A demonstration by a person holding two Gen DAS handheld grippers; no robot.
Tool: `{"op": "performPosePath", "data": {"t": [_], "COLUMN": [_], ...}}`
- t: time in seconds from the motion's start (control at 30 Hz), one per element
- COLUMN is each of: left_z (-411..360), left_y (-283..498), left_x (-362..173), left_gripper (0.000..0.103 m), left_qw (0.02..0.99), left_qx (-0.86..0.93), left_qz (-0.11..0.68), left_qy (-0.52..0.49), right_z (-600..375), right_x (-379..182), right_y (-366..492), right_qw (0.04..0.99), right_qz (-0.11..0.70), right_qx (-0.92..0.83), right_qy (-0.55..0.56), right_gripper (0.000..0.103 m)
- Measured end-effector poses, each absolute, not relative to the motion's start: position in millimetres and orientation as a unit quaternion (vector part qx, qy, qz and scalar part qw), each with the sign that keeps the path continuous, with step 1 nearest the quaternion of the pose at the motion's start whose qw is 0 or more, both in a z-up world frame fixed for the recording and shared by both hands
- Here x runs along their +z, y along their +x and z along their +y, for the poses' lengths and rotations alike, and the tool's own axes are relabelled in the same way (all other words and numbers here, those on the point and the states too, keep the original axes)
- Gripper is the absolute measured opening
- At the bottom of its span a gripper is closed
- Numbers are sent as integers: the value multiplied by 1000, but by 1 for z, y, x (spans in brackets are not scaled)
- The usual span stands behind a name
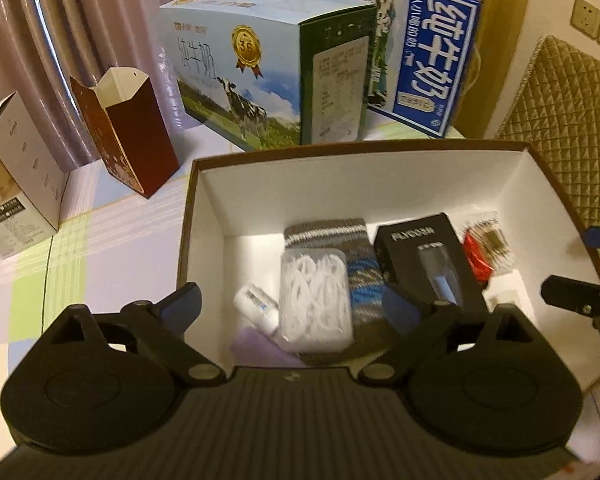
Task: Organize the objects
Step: 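Withdraw both open tools from the box back toward the table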
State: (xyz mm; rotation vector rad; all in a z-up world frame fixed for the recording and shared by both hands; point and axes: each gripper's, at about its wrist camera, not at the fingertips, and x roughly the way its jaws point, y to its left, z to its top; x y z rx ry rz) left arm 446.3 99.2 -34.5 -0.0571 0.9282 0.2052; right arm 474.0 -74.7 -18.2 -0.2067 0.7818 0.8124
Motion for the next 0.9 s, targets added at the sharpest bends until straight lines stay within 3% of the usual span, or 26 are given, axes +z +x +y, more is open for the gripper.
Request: {"op": "performPosePath", "data": {"t": [0.9], "left_z": [48], "left_y": [355], "left_x": [8], "left_gripper": [99], "left_qw": [893], "left_qx": [64], "left_qz": [443], "left_qy": [-52], "right_z": [-126], "right_x": [10], "right_y": [408], "right_qw": [852], "right_qz": [380], "right_qx": [357], "right_qy": [-40], "right_gripper": [101]}}
